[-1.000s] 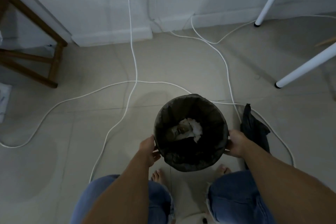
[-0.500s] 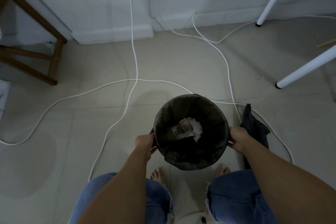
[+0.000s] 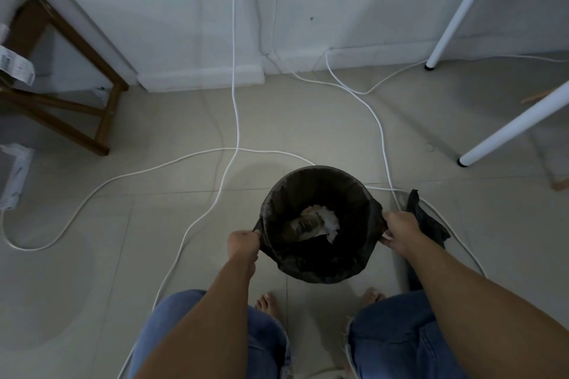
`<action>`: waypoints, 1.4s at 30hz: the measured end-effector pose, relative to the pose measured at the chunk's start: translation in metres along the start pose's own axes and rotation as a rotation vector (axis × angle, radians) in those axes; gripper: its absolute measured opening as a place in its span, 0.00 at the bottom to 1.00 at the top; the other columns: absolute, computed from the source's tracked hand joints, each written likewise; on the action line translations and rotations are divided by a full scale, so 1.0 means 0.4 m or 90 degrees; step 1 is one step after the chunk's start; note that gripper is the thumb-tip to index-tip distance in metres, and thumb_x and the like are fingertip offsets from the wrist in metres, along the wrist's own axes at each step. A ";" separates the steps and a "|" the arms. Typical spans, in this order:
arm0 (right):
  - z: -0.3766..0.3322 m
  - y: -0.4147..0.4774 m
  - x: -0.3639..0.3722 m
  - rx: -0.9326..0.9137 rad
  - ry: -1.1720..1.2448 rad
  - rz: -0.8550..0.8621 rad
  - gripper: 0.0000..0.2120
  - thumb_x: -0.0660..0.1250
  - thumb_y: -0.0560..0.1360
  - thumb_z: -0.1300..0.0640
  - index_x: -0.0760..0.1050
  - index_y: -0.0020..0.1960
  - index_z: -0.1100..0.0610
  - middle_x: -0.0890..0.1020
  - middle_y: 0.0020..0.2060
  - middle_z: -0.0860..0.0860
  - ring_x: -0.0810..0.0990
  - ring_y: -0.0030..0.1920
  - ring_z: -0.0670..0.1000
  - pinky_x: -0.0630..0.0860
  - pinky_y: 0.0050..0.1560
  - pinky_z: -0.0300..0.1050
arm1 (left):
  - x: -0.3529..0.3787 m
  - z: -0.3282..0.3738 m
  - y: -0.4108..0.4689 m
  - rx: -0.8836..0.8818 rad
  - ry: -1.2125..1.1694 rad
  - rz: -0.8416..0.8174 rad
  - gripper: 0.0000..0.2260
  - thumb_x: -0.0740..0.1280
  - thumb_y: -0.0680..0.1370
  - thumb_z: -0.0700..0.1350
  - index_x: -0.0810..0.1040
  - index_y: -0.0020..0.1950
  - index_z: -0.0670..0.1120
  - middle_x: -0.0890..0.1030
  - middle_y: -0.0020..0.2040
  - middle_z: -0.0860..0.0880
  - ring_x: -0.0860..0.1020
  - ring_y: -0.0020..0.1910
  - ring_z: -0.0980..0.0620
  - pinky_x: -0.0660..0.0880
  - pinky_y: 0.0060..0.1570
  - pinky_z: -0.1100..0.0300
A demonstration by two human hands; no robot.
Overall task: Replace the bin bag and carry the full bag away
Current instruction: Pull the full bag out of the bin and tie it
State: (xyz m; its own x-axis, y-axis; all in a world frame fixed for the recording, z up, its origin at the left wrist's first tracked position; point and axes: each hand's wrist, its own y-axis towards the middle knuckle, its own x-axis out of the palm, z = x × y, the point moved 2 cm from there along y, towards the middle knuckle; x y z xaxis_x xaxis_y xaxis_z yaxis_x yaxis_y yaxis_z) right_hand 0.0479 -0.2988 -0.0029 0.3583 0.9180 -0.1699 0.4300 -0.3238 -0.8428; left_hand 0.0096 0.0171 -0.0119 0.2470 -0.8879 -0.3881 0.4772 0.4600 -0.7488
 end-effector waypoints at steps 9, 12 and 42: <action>-0.021 -0.030 0.003 -0.005 -0.070 -0.040 0.07 0.64 0.77 0.65 0.73 0.40 0.59 0.71 0.37 0.54 0.68 0.34 0.49 0.76 0.44 0.48 | -0.001 0.020 -0.018 -0.019 -0.097 -0.011 0.11 0.61 0.80 0.44 0.75 0.42 0.39 0.74 0.40 0.41 0.74 0.40 0.45 0.74 0.40 0.51; -0.016 -0.026 -0.001 0.017 -0.071 -0.036 0.08 0.62 0.78 0.66 0.71 0.41 0.58 0.70 0.35 0.54 0.66 0.33 0.49 0.74 0.36 0.45 | 0.006 0.011 -0.014 -0.022 -0.098 -0.010 0.10 0.61 0.80 0.43 0.75 0.41 0.39 0.74 0.41 0.41 0.73 0.40 0.44 0.72 0.39 0.51; 0.016 -0.038 0.014 -0.068 -0.195 -0.064 0.09 0.53 0.82 0.59 0.67 0.59 0.61 0.77 0.49 0.61 0.80 0.41 0.59 0.80 0.32 0.50 | 0.012 -0.006 -0.020 0.055 -0.029 0.006 0.11 0.61 0.80 0.43 0.76 0.42 0.38 0.77 0.40 0.42 0.77 0.41 0.44 0.77 0.42 0.51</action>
State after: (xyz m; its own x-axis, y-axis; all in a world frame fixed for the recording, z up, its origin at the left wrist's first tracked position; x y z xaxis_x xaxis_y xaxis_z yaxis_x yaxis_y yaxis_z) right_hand 0.0381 -0.2873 0.0058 0.0513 0.9674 -0.2479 0.5407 -0.2356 -0.8075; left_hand 0.0049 0.0091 -0.0090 0.2893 -0.8837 -0.3679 0.5453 0.4680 -0.6955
